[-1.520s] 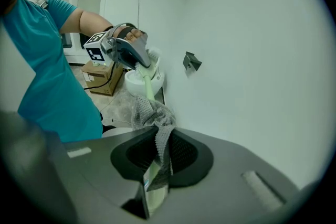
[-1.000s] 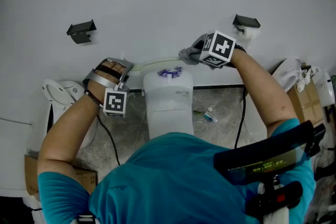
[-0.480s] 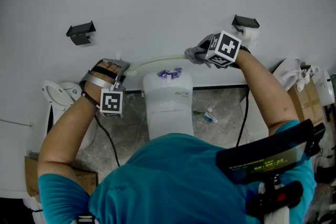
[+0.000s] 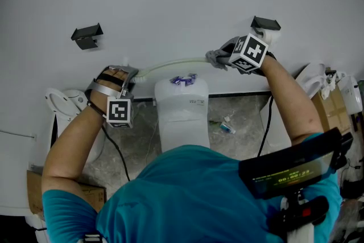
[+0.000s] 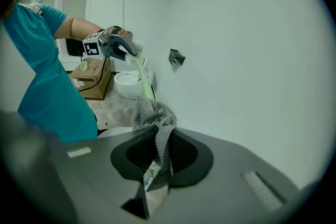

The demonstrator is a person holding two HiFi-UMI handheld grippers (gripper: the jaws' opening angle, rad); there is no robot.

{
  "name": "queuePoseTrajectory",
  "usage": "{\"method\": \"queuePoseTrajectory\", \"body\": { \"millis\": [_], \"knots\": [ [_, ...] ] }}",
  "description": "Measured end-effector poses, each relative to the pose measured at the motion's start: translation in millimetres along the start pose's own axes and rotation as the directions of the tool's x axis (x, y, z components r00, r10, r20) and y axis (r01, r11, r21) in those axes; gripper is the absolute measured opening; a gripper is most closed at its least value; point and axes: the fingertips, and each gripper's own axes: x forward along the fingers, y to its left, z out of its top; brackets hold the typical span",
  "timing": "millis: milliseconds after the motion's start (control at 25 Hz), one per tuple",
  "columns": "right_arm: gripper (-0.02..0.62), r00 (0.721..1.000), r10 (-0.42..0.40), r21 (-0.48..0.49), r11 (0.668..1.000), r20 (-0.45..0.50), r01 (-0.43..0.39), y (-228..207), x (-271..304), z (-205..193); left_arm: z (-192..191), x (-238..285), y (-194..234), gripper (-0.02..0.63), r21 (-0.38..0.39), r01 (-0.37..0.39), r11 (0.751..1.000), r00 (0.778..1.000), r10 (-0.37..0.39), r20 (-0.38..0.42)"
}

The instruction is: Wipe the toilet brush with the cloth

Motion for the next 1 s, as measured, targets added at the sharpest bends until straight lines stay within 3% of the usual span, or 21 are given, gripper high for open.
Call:
{"method": "queuePoseTrajectory", "body": {
  "millis": [800, 920, 1000],
  "knots": [
    [0.046, 0.999, -0.043, 0.119, 0.992, 0.025, 0.04, -14, -15, -43, -14, -5, 0, 0.138, -0.141, 0.011, 0.99, 1.0, -0.011, -0.001],
    [0.046, 0.978, -0.099, 0.229, 0.972, 0.183, 0.056, -20, -31, -38, -12, -7, -15, 0.137, -0.266, 0.07, 0.961, 0.997, -0.063, 0.033],
    [0.047, 0.924, -0.173, 0.344, 0.938, 0.34, 0.049, -26, -46, -34, -9, -9, -24, 0.137, -0.418, 0.12, 0.9, 0.992, -0.095, 0.081]
  ]
}}
